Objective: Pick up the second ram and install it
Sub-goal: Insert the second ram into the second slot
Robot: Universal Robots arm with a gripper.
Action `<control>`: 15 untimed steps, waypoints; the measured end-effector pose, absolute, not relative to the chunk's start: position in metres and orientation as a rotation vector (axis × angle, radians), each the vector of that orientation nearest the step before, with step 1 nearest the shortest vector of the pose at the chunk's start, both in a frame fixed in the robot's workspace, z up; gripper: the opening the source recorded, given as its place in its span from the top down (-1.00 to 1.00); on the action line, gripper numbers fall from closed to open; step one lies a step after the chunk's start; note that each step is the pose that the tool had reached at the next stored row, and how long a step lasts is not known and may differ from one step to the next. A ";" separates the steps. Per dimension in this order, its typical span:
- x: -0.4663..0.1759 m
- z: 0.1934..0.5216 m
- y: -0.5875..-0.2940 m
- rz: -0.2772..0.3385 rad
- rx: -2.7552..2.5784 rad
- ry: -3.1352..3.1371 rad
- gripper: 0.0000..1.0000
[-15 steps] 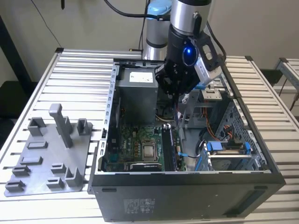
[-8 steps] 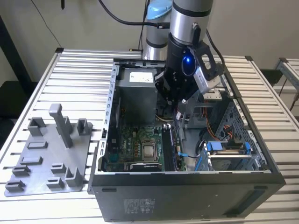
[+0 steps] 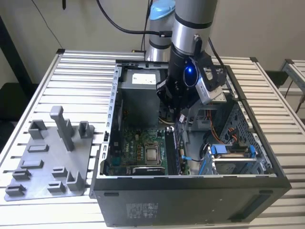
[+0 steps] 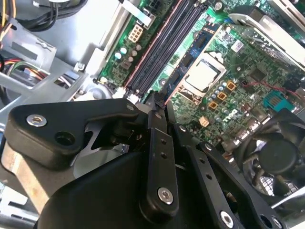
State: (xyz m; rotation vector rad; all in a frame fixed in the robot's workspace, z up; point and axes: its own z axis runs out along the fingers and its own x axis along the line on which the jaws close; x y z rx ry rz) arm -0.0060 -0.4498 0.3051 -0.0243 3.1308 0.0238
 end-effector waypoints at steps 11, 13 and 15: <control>-0.006 0.288 -0.453 0.024 -0.024 3.134 0.72; -0.006 0.285 -0.454 0.026 -0.024 3.134 0.72; -0.006 0.283 -0.456 0.028 -0.024 3.135 0.72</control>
